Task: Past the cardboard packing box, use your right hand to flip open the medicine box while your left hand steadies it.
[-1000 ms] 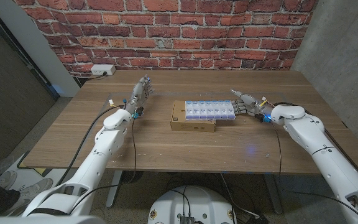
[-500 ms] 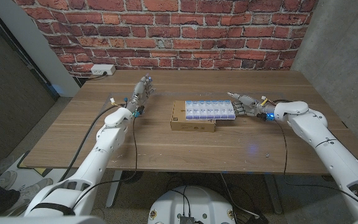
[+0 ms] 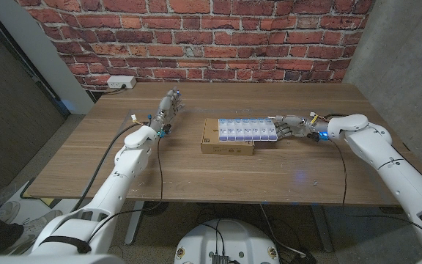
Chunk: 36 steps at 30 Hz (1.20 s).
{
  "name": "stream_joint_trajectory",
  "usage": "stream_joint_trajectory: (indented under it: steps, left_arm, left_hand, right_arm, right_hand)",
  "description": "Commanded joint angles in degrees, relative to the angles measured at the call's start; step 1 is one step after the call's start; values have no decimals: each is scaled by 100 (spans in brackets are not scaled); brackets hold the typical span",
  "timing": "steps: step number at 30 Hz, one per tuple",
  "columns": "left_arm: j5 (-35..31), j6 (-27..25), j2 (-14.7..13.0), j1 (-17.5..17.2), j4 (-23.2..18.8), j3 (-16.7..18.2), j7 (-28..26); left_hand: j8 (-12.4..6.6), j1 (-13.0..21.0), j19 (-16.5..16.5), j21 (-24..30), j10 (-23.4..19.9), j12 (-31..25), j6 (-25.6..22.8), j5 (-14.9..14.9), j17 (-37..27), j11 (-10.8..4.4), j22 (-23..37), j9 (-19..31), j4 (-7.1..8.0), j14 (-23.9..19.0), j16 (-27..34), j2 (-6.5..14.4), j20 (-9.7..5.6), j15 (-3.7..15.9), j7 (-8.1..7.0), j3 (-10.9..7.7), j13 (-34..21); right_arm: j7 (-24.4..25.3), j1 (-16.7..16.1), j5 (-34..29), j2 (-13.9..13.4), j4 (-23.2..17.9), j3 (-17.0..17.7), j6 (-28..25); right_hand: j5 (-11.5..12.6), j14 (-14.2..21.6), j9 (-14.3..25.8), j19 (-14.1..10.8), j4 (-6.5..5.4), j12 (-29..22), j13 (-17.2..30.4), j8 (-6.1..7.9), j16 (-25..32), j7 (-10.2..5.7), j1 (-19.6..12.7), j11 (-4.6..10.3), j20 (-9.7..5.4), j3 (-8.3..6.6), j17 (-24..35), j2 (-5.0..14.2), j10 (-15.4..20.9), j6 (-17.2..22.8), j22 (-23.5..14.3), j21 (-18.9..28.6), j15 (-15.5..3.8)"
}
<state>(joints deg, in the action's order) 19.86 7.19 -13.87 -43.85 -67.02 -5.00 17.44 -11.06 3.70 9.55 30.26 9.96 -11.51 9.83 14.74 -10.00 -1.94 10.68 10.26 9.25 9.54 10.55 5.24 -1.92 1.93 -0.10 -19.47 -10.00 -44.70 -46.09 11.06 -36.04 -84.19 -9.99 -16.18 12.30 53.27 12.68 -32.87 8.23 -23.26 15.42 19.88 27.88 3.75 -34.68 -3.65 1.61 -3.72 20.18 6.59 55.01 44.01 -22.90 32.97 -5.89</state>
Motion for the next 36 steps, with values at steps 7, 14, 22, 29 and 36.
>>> stream_joint_trajectory:
  steps: [7,14,22,29,36]
  left_arm:
    - [-7,-100,-8,-123,-165,77,-30]
    - [17,-109,-23,-176,-241,81,-43]
    - [37,-112,-46,-223,-307,69,-48]
    - [56,-128,-56,-227,-331,48,-44]
    - [71,-151,-65,-206,-318,24,-8]
  left_hand:
    - [14,1,692,-39,1162,35,997,33,-19,40,15,21,-16,1102,-14,259,-43,-2,9,-4,-30]
    - [16,1,704,-49,1165,36,999,35,-19,38,16,21,-15,1112,-16,262,-52,-11,3,-5,-31]
    - [20,1,710,-57,1177,39,1008,36,-19,33,17,21,-16,1117,-16,258,-55,-4,-1,-3,-31]
    - [21,1,706,-63,1176,37,1009,36,-19,28,17,22,-19,1121,-15,249,-70,7,-5,1,-31]
    - [21,0,699,-65,1167,33,1008,35,-18,34,17,22,-21,1114,-12,239,-58,0,-4,7,-31]
  right_arm:
    - [-513,251,-147,-175,19,-259,-6]
    - [-456,196,-169,-160,-36,-219,41]
    - [-241,26,-160,-123,-164,-84,77]
    - [-5,-188,41,101,-27,190,601]
    - [297,-424,324,444,197,537,1254]
  right_hand:
    - [-19,99,65,470,38,-422,444,150,918,-91,-415,172,71,-35,936,49,535,624,-484,319,-134]
    - [-38,190,223,611,163,-1115,1117,394,1868,-223,-1459,470,-56,-447,1795,326,1102,1336,-996,861,-312]
    - [-102,189,249,654,114,-1416,1542,465,2195,-312,-2437,733,-241,-1022,1835,478,1257,1608,-1330,1358,-493]
    - [-128,203,304,613,54,-1493,1650,502,2293,-317,-2536,749,-302,-1089,1854,452,1316,1636,-1348,1485,-514]
    - [-155,204,362,629,12,-1555,1756,539,2414,-307,-2617,751,-369,-1134,1942,439,1315,1655,-1367,1594,-560]
